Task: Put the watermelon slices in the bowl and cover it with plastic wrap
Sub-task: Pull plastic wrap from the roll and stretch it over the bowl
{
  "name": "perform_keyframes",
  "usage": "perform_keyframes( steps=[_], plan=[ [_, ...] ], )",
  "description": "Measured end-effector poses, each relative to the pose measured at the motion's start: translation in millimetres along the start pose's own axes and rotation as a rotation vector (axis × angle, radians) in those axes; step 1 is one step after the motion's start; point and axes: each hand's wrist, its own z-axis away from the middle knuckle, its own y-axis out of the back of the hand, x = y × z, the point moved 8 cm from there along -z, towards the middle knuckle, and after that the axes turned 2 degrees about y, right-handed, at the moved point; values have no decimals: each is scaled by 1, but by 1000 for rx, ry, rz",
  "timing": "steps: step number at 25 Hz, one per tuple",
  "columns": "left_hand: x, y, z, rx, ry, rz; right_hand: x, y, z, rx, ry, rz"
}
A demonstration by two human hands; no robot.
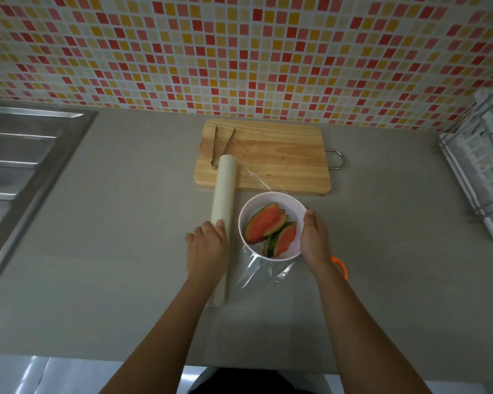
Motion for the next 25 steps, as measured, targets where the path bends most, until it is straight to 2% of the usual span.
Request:
perform_keyframes(
  steps=[3,6,8,16,25],
  plan=[
    [-6,3,-5,26,52,-26,1,1,1,11,-1,13],
    [-15,7,1,12,-38,-46,0,1,2,13,6,8],
    [-32,7,12,-55,35,-18,0,2,1,14,6,16],
    [-57,5,49,-184,-7,-104,-1,1,1,11,22,36],
    [-62,8,51,-60,-45,9,2,0,-2,-1,18,59]
  ],
)
